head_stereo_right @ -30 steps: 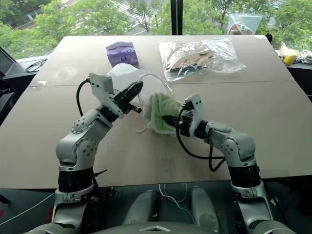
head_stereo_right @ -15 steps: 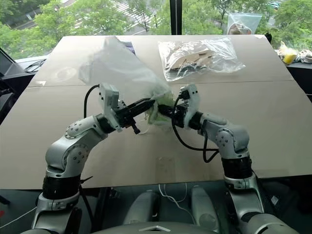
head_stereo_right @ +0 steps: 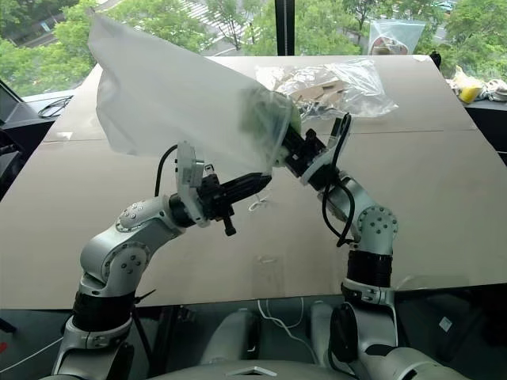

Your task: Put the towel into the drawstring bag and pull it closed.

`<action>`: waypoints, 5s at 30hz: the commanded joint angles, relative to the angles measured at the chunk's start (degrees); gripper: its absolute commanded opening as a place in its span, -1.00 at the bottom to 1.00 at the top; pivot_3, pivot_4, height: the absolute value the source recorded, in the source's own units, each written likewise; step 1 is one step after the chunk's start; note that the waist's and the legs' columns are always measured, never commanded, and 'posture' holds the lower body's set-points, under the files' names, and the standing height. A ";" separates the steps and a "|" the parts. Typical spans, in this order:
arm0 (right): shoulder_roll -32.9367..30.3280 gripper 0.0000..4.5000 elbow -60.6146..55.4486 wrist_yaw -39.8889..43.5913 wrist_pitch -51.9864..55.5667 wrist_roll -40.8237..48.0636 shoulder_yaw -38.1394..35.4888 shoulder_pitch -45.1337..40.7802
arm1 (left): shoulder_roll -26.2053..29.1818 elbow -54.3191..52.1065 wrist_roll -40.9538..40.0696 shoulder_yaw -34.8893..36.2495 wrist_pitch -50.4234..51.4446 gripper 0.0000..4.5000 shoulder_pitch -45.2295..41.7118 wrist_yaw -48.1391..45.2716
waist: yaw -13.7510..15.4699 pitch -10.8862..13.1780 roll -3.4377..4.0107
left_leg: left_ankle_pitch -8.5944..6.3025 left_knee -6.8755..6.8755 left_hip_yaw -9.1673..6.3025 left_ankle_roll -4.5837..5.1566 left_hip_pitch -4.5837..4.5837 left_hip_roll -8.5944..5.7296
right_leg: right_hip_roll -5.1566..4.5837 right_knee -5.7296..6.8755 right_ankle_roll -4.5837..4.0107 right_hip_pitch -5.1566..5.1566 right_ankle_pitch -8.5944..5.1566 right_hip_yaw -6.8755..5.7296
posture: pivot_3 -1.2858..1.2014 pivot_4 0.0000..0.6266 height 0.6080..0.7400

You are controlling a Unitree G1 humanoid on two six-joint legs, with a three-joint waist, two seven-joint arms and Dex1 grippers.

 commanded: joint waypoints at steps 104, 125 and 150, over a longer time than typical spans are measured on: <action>-1.62 -0.98 -0.94 7.65 8.15 -16.36 12.53 -1.72 | -1.14 6.55 -18.64 7.50 10.88 -1.00 -0.05 -3.73 | 0.10 -0.01 0.03 | 0.01 0.48 -0.15 0.01 -0.63 0.03 | 0.10 0.29 -0.10 -0.55 0.11 -0.10 | 0.03 -0.52 1.00; -15.59 0.54 -12.65 14.85 3.65 -34.68 25.03 5.67 | -2.62 8.90 -19.48 9.61 8.22 -1.00 -0.89 -2.91 | 1.05 0.00 0.05 | 0.01 0.53 -0.27 0.00 -0.71 -0.15 | -0.10 0.25 -0.12 -0.50 0.10 -0.22 | 0.03 -0.52 1.00; -7.99 1.00 -13.31 0.86 14.04 -13.75 6.03 5.11 | -2.76 12.66 -13.84 8.92 4.74 -1.00 -2.33 -2.65 | 1.60 0.00 0.04 | 0.01 0.58 -0.23 0.00 -0.70 -0.07 | 0.00 0.29 -0.20 -0.51 0.15 -0.18 | 0.03 -0.52 1.00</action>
